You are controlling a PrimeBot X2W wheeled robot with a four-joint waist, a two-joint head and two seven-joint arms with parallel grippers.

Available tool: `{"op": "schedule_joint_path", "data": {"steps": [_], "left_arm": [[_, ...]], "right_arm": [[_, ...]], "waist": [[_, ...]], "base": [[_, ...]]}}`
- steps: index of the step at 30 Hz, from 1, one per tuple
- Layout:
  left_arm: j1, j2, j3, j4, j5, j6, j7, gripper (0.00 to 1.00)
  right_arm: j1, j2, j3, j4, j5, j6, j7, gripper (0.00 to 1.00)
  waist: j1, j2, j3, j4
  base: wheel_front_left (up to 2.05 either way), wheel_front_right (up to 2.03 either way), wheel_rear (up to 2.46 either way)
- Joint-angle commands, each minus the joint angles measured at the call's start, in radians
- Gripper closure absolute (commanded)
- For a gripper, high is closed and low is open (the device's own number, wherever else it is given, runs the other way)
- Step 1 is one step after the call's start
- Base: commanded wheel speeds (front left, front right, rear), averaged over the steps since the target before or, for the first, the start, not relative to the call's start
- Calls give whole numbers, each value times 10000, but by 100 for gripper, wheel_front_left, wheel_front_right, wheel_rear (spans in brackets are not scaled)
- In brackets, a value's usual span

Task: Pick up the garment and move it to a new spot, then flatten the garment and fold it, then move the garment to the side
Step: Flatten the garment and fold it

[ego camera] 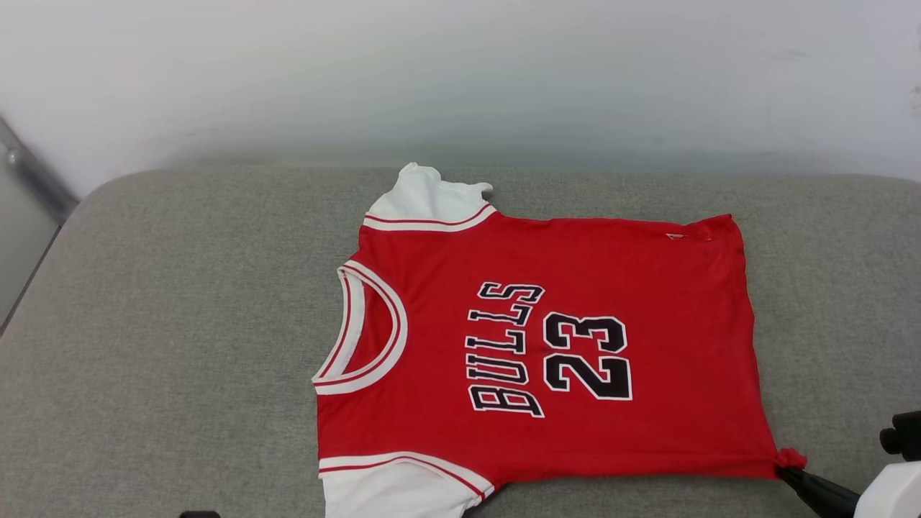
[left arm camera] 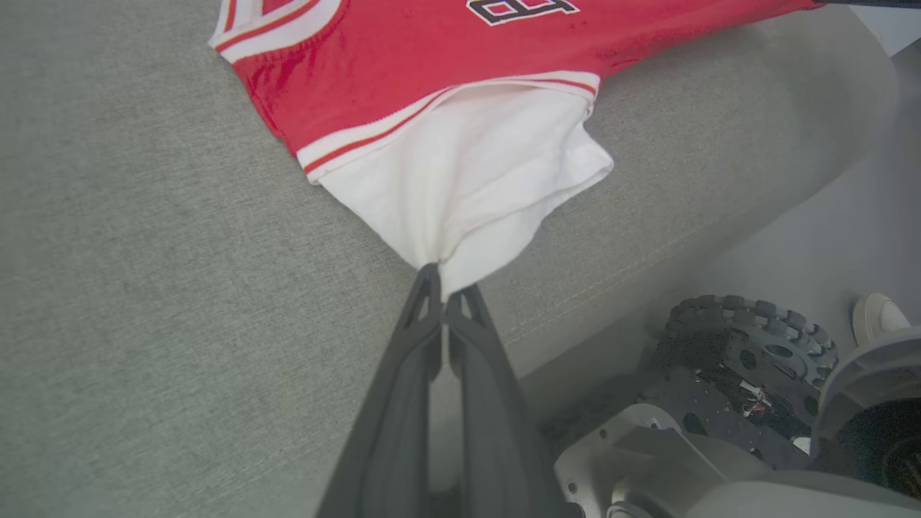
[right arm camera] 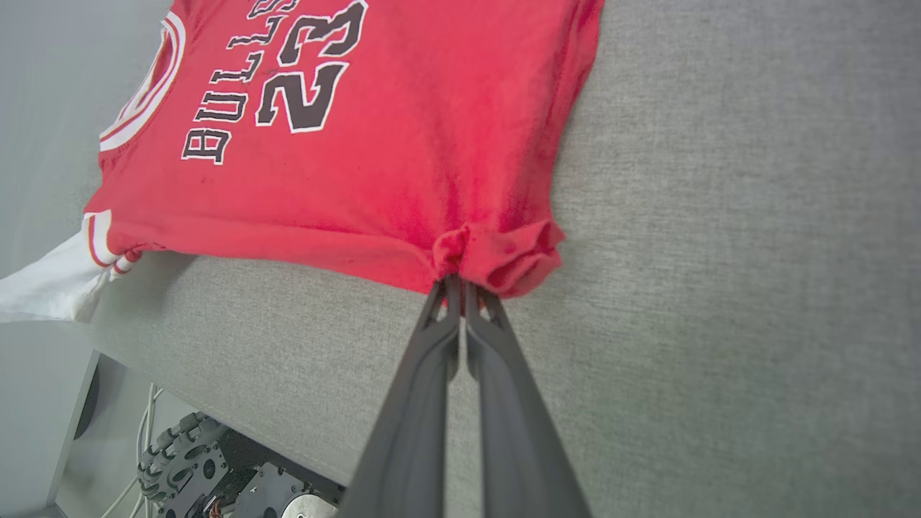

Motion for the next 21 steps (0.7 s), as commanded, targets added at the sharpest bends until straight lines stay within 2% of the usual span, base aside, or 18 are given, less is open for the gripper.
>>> {"op": "schedule_joint_path", "data": {"steps": [1,8,13,21], "left_arm": [[-232,-77,122,-81,25,44,-142,100],[-1224,-257,693,-46,373,213,-813,100],[-2327,-458,898,179,642,101,-1147,100],[-3939,-716,1121,882,753,-23,-1328,100]], "right_arm": [[136,74,-144,-160,-18,-4,106,100],[-280,321,-792,-1073,154,-4,836,100],[-794,360,-1118,-1495,-154,-4,1477,100],[-2552,1016,-1259,-1048,-1167,-4,2313,100]], "waist": [[2,-1,98,-25],[2,-1,708,-138],[2,-1,1275,-168],[2,-1,2128,-441]], "base": [[0,0,0],[0,0,0],[0,0,0],[0,0,0]]}}
